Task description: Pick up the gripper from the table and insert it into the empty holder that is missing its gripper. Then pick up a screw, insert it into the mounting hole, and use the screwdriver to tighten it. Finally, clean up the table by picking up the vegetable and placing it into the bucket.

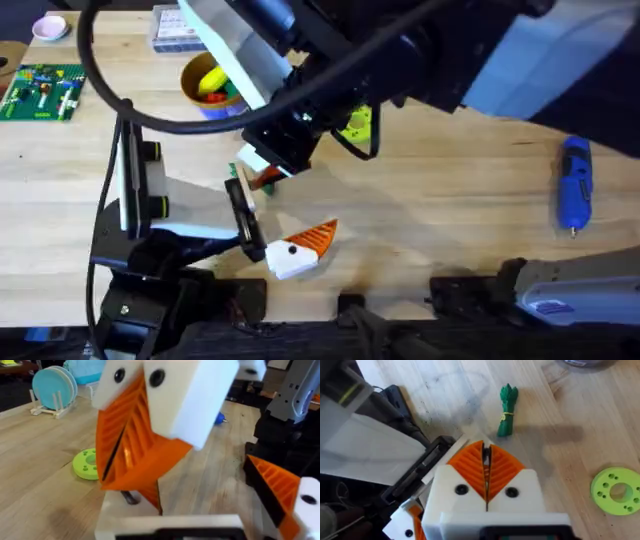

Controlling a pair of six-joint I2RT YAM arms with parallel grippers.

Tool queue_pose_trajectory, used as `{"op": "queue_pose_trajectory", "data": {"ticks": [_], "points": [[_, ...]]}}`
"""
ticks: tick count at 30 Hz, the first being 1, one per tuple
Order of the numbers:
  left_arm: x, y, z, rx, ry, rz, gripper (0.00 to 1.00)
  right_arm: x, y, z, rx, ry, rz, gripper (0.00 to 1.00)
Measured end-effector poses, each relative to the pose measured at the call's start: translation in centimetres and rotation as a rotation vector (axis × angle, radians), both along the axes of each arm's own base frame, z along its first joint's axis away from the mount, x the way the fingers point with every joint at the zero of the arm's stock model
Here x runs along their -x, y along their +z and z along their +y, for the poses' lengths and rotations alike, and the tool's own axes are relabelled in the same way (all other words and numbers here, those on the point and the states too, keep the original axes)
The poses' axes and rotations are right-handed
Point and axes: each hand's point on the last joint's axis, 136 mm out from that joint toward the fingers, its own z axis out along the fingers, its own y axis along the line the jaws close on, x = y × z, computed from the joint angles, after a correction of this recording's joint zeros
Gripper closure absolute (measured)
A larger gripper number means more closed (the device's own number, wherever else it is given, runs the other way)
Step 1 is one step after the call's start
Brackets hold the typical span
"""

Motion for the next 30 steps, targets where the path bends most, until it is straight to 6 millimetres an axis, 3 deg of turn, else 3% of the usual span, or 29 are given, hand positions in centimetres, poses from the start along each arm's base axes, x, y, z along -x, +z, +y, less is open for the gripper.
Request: {"op": "queue_pose_trajectory", "data": {"ticks": [30], "points": [[0.06, -0.01, -0.02, 0.006, -0.003, 0.017, 0.008, 0.45, -0.45, -0.81, 0.036, -0.002, 0.025, 0.995]]}}
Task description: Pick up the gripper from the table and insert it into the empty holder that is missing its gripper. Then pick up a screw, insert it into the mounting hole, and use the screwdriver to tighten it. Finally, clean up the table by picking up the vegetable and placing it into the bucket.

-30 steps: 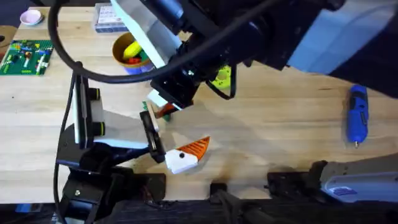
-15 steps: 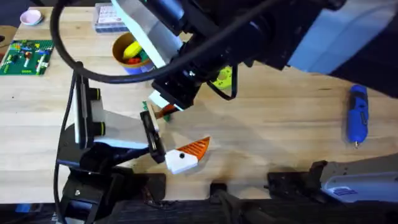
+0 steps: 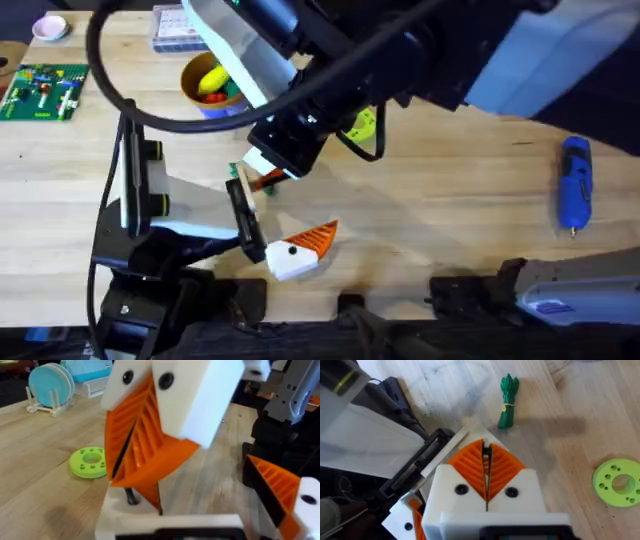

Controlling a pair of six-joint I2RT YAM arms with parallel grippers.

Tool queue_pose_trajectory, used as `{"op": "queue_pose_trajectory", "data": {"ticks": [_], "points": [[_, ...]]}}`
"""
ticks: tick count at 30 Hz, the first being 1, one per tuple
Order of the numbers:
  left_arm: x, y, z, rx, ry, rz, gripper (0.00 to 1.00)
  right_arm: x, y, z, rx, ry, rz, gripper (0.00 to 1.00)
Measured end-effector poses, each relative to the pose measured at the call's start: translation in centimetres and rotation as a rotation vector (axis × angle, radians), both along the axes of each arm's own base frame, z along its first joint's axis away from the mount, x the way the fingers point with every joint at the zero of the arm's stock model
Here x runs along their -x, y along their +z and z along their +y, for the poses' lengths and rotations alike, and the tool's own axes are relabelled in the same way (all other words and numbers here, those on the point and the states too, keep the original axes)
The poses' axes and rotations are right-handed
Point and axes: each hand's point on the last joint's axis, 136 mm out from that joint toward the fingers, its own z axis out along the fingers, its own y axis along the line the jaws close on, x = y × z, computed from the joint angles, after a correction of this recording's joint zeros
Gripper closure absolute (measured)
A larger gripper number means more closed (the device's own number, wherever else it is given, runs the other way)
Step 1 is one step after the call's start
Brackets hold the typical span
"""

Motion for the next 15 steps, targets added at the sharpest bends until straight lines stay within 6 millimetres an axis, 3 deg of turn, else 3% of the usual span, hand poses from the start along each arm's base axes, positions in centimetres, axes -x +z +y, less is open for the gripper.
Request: {"op": "queue_pose_trajectory", "data": {"ticks": [15], "points": [[0.0, 0.0, 0.0, 0.003, 0.0, 0.007, 0.008, 0.11, -0.06, -0.23, 0.01, -0.001, 0.006, 0.995]]}}
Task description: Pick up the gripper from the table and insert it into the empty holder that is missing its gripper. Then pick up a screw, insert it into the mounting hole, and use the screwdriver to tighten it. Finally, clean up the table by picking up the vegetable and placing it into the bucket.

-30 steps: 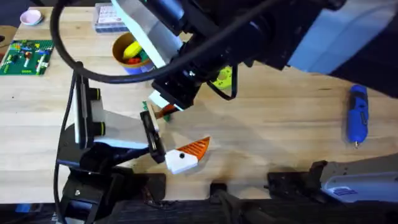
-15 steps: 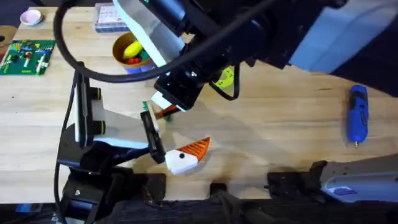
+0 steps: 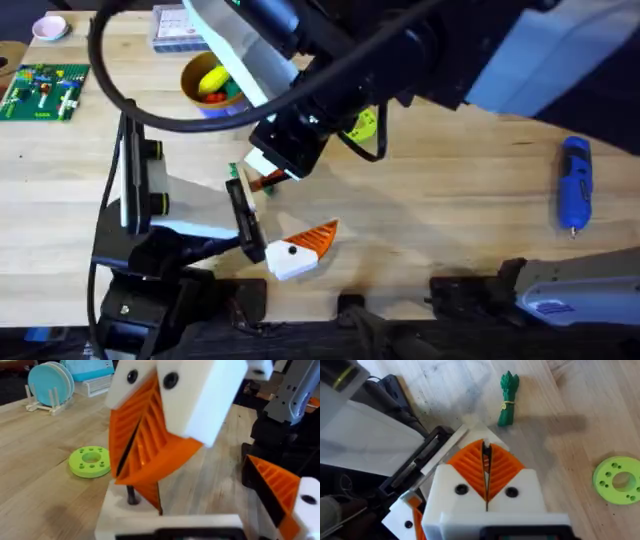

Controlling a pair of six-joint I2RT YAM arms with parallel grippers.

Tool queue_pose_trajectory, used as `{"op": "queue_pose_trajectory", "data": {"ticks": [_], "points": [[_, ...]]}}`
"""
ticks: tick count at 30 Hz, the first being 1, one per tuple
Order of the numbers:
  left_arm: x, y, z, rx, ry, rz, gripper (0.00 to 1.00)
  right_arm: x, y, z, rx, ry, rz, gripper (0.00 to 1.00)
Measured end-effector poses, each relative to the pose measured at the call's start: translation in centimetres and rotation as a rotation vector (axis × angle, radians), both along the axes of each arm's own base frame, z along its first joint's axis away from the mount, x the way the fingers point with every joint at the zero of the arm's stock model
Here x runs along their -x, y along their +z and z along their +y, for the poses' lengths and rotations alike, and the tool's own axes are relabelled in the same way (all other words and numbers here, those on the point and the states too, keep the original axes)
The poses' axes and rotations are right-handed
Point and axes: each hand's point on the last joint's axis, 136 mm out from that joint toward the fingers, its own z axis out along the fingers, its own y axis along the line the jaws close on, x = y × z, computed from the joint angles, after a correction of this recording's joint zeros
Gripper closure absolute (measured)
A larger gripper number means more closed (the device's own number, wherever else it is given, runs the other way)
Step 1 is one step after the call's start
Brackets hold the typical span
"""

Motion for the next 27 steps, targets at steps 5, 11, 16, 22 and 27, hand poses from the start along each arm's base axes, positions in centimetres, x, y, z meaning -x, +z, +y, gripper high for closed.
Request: {"op": "queue_pose_trajectory", "data": {"ticks": [5, 11, 16, 22, 27], "points": [[0.0, 0.0, 0.0, 0.0, 0.0, 0.0, 0.007, 0.01, -0.01, -0.02, 0.001, 0.0, 0.0, 0.995], [0.0, -0.01, 0.0, 0.001, 0.0, 0.004, 0.007, 0.14, -0.06, -0.22, 0.009, 0.0, 0.006, 0.995], [0.0, -0.01, 0.0, 0.001, 0.0, 0.004, 0.007, 0.21, -0.06, -0.31, 0.013, 0.0, 0.009, 0.995], [-0.01, -0.01, 0.0, 0.002, 0.001, 0.006, 0.008, 0.23, -0.08, -0.34, 0.014, 0.0, 0.01, 0.995], [-0.01, 0.0, 0.0, 0.002, 0.001, 0.006, 0.008, 0.19, -0.04, -0.27, 0.012, 0.0, 0.008, 0.995]]}}
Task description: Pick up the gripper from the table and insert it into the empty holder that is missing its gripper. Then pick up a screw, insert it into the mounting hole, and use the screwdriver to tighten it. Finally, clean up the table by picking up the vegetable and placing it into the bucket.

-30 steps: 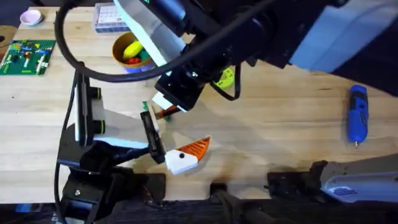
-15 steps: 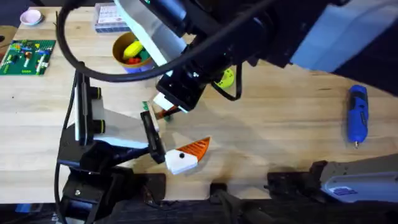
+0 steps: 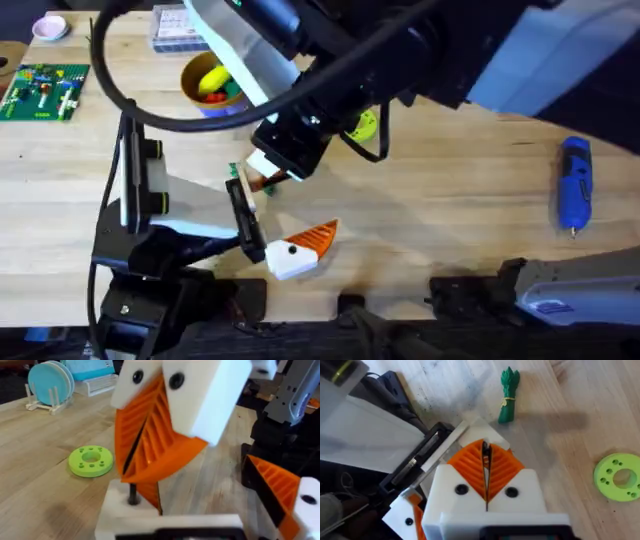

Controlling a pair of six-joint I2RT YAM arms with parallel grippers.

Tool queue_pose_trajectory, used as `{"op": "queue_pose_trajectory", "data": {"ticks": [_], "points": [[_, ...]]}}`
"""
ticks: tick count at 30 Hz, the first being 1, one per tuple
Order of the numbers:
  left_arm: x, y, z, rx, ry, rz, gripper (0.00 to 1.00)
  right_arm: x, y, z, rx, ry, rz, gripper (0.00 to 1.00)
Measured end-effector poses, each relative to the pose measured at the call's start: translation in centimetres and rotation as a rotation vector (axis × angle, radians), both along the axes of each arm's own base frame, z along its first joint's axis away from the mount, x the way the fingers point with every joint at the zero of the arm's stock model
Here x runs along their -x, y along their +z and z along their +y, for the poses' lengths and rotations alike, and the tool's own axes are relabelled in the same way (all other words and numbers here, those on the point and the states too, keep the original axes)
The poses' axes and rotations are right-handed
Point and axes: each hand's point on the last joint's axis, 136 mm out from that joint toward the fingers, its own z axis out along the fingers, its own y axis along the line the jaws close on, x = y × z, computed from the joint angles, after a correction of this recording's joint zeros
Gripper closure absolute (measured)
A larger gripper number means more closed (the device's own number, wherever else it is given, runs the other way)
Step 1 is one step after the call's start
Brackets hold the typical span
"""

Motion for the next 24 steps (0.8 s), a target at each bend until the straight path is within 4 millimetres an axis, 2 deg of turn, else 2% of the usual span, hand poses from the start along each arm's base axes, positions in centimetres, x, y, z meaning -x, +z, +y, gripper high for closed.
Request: {"op": "queue_pose_trajectory", "data": {"ticks": [24], "points": [[-0.04, 0.0, 0.02, -0.004, 0.002, -0.011, 0.008, -0.24, 0.23, 0.35, -0.017, -0.003, -0.009, 0.995]]}}
